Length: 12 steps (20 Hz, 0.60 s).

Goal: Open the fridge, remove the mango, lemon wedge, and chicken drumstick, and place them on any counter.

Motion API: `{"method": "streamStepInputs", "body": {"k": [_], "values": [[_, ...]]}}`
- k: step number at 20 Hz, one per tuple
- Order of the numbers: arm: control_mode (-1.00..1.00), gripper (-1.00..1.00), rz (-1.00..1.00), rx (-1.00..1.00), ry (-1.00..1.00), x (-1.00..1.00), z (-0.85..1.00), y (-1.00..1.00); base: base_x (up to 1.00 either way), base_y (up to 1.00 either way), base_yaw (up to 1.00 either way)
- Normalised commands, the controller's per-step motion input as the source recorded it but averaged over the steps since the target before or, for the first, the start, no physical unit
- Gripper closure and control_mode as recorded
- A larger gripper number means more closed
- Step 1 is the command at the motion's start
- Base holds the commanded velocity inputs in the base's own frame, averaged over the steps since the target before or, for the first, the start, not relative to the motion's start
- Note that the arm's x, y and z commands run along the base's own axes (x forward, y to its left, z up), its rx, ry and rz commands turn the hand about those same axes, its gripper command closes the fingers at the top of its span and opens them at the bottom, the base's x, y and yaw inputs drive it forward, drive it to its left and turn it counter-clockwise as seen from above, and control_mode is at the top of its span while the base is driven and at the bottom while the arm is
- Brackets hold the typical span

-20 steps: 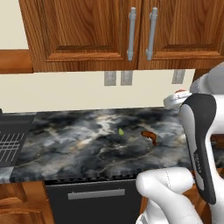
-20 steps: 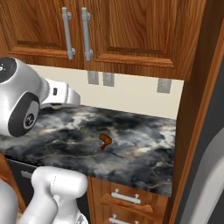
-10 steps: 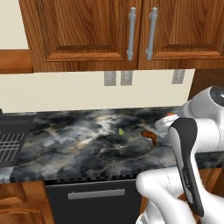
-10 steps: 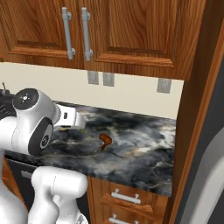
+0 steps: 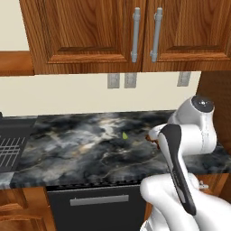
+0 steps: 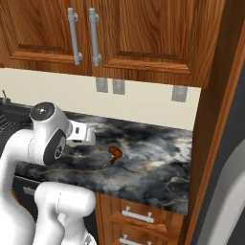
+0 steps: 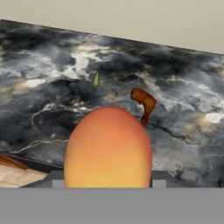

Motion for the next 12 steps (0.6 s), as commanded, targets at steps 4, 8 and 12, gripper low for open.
{"method": "streamStepInputs", "body": {"k": [4, 8, 12], "values": [[-1.00, 1.00, 0.01, 0.00, 0.04, 0.42, -0.47, 0.12, 0.00, 0.00, 0.00], [-1.00, 1.00, 0.02, 0.00, 0.05, 0.45, -0.53, 0.15, 0.00, 0.00, 0.00], [-1.00, 1.00, 0.02, -0.01, 0.13, 0.54, -0.40, 0.20, 0.00, 0.00, 0.00]]}}
